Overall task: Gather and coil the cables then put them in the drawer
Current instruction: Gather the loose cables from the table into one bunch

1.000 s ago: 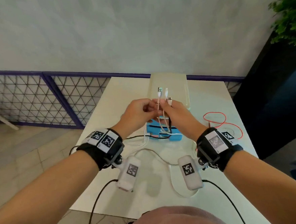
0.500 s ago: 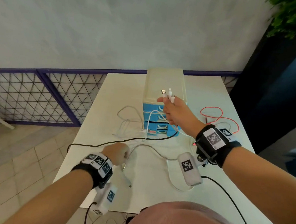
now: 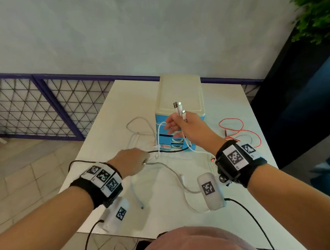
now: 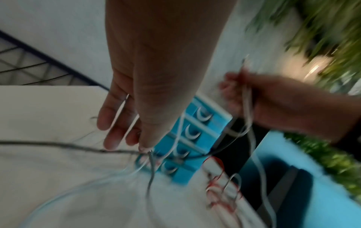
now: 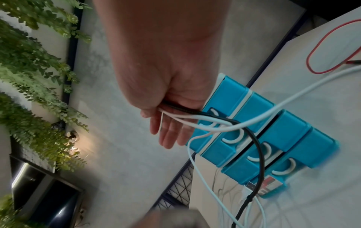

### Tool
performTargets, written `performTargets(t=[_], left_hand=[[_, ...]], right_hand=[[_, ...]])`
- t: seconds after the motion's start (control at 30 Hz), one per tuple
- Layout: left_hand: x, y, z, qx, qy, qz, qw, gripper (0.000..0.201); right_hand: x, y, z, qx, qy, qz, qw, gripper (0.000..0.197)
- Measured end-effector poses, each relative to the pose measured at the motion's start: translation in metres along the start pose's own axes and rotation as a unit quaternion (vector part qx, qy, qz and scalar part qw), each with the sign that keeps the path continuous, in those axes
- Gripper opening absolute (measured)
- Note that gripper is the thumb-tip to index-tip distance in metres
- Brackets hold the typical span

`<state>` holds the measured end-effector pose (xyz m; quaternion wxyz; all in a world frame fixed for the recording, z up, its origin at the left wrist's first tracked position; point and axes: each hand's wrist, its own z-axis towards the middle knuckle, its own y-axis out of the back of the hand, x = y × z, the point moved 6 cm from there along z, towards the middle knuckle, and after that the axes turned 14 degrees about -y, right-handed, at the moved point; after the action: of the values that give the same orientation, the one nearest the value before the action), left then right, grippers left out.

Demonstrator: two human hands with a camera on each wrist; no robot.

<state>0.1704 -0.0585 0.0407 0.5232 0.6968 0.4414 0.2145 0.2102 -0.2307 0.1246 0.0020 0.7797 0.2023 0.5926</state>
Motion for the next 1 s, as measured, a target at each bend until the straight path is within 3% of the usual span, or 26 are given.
performTargets(t=[0.1,0.2,0.3,0.4,0.47,0.53,0.67,0.77,0.83,1.0], left_hand=[[-0.023,0.066,-0.007,-0.124,-0.057,-0.046,0.990,0.015],[-0.035,0.118,-0.016,-0.267,-0.101,-0.144,0.947,0.005],[-0.032,0.128,-0.016,-0.353,-0.079,-0.247,0.899,0.009],[-0.023,0.109,-0.008,-0.384,-0.051,-0.338,0.858,0.026],[-0.017,0.087,-0.002,-0.358,-0.058,-0.329,0.872,0.024],[-0.016,0.059,0.004,-0.283,-0.098,-0.291,0.908,0.017],[-0.028,-0.015,0.005,-0.014,-0.178,-0.109,0.978,0.010],[-0.026,-0.060,0.001,0.101,-0.190,-0.002,0.976,0.021],[-0.026,-0.080,-0.003,0.141,-0.199,0.021,0.969,0.024],[-0.026,-0.093,-0.017,0.156,-0.204,0.068,0.964,0.016]], right_hand=[[0.007,-0.015,0.004,0.022,0.027,-0.021,0.999,0.027],[0.019,-0.025,0.001,0.031,0.063,-0.051,0.996,0.034],[0.021,-0.028,0.001,0.056,0.050,-0.004,0.997,0.038],[0.012,-0.019,0.009,-0.006,0.048,-0.089,0.995,0.037],[0.001,-0.011,0.015,-0.032,0.027,-0.099,0.994,0.031],[-0.006,-0.002,0.016,-0.038,0.007,-0.082,0.996,0.029],[-0.012,0.015,0.009,-0.046,-0.014,-0.074,0.996,0.026],[-0.012,0.025,0.001,-0.044,-0.012,-0.033,0.998,0.026],[-0.011,0.028,-0.004,-0.030,-0.015,-0.006,0.999,0.025],[-0.004,0.022,-0.008,-0.032,0.006,-0.021,0.999,0.027]])
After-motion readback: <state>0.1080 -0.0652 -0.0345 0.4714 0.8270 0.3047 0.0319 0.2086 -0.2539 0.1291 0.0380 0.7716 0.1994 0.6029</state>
